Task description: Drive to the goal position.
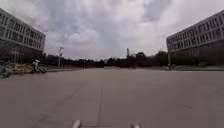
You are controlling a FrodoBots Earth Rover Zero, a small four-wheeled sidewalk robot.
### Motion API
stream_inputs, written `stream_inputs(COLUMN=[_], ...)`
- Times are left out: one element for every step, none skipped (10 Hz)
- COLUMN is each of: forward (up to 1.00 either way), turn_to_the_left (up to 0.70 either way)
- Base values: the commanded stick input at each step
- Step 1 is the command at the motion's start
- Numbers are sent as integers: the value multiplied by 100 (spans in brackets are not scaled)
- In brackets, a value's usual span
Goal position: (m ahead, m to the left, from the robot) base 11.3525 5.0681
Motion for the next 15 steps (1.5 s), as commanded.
stream_inputs(forward=[85,85,85,85,85,85,85,85,85,85,85,85,85,85,85], turn_to_the_left=[16,0,0,0,0,0,0,0,0,0,0,0,0,0,0])
